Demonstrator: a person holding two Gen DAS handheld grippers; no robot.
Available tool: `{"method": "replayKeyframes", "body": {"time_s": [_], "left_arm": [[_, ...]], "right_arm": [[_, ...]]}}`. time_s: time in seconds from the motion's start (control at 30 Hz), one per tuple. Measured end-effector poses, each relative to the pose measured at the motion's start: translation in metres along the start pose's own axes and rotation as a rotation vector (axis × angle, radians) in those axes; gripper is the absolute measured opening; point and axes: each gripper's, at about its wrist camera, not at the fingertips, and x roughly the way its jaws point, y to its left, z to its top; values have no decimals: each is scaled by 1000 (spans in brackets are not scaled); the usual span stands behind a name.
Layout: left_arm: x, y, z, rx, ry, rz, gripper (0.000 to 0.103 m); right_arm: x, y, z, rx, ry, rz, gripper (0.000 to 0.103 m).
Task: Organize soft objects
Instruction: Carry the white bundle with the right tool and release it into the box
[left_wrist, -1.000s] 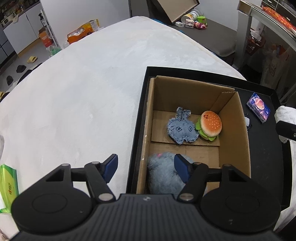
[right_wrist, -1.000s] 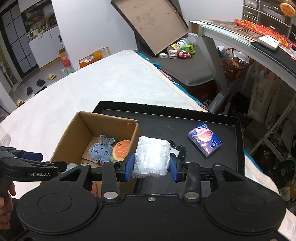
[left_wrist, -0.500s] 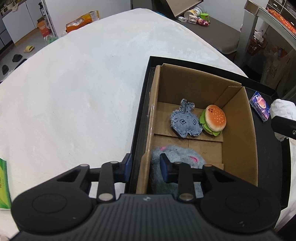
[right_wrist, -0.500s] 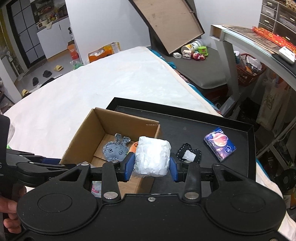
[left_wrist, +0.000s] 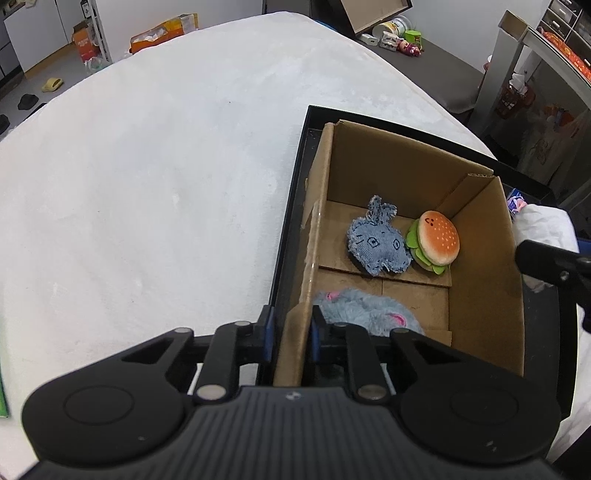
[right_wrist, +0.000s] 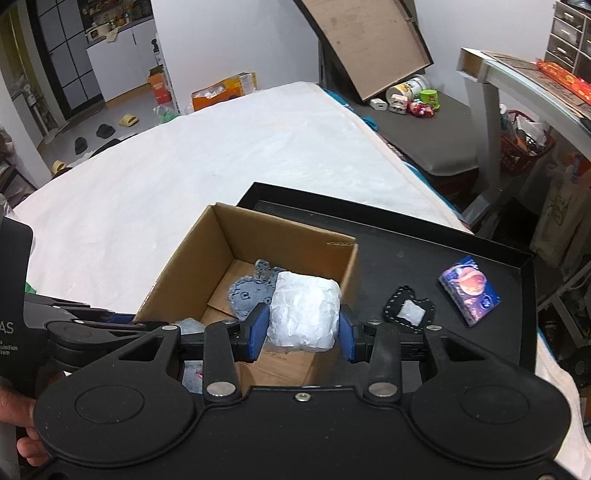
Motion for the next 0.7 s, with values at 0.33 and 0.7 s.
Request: {"method": "replayKeyframes", "body": {"time_s": [0.33, 0.7], "left_arm": [[0, -1, 2, 4, 13, -5, 18], [1, -12, 5, 22, 28, 26, 19]], "right_arm": [[8, 21, 7, -28, -4, 35, 40], [1, 14, 3, -24, -25, 33, 61]]}}
